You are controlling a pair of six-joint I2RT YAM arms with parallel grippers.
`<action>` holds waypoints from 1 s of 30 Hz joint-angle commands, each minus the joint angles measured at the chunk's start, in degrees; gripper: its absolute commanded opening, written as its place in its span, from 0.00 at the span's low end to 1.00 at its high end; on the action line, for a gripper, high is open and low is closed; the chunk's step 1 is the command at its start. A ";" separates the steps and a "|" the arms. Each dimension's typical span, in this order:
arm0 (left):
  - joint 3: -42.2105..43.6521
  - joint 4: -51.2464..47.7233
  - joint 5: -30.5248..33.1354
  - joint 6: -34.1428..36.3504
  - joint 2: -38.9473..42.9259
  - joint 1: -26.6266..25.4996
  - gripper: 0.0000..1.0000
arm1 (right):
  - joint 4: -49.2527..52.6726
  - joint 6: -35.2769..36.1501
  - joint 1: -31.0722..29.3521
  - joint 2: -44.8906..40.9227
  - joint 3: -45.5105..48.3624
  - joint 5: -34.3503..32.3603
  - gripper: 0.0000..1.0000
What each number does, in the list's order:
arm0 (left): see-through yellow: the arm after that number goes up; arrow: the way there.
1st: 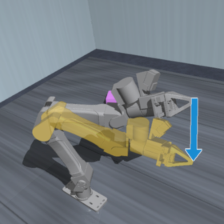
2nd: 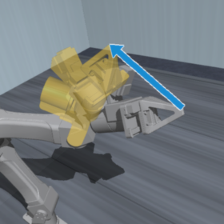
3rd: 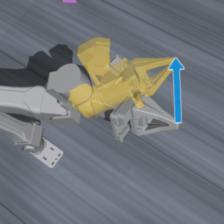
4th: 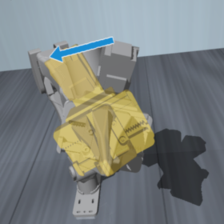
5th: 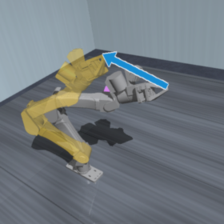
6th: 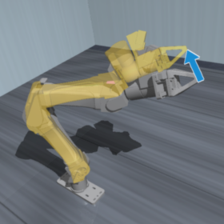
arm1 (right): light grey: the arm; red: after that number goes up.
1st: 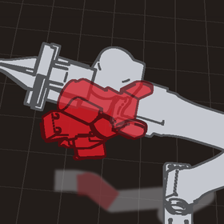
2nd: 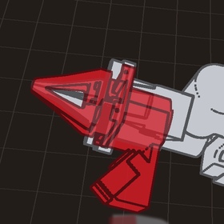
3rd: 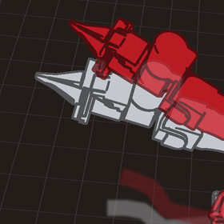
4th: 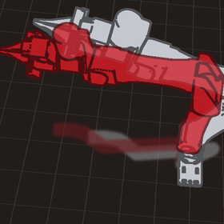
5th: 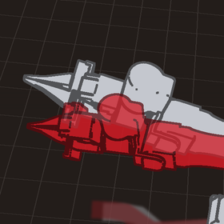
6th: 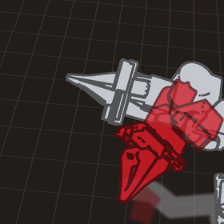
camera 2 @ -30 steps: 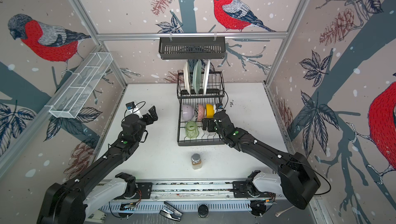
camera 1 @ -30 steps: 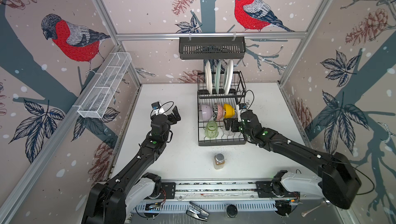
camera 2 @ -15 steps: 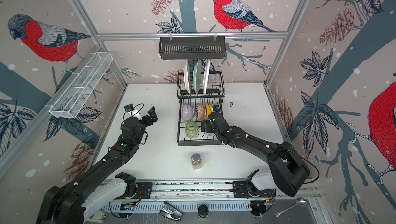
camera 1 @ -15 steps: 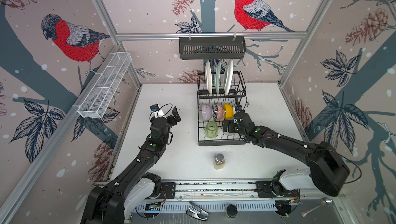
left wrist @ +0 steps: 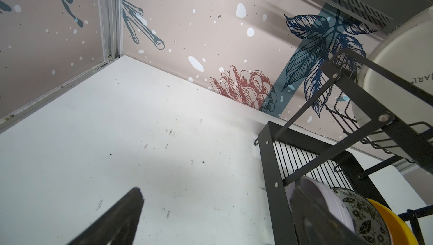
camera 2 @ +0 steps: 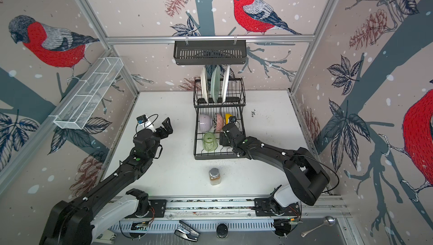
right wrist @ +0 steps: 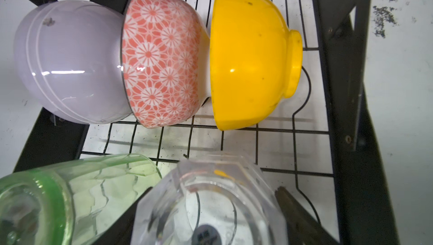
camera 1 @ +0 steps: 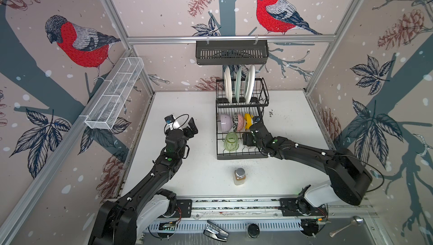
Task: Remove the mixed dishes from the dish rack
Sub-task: 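Reach the right gripper around the clear glass while the left arm waits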
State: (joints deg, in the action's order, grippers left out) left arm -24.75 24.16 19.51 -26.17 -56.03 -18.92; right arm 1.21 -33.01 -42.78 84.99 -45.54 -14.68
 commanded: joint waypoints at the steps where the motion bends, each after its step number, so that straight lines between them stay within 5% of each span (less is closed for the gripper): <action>1: 0.10 2.61 -0.43 -0.53 -0.13 -0.09 0.98 | 0.59 -1.07 -0.21 0.48 -0.38 -2.14 0.77; 14: -0.23 1.21 -1.09 0.57 0.26 -0.08 0.98 | -1.48 -2.19 -0.11 1.17 0.34 -4.99 0.83; 30: -0.60 0.95 -1.85 0.85 0.20 -0.07 0.98 | -4.11 -2.93 0.24 -4.83 3.79 -5.41 0.63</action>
State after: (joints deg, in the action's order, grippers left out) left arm -24.86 23.59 18.13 -25.52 -55.81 -18.96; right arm -0.12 -35.70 -42.70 81.17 -41.98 -19.42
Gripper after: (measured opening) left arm 0.978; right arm 0.716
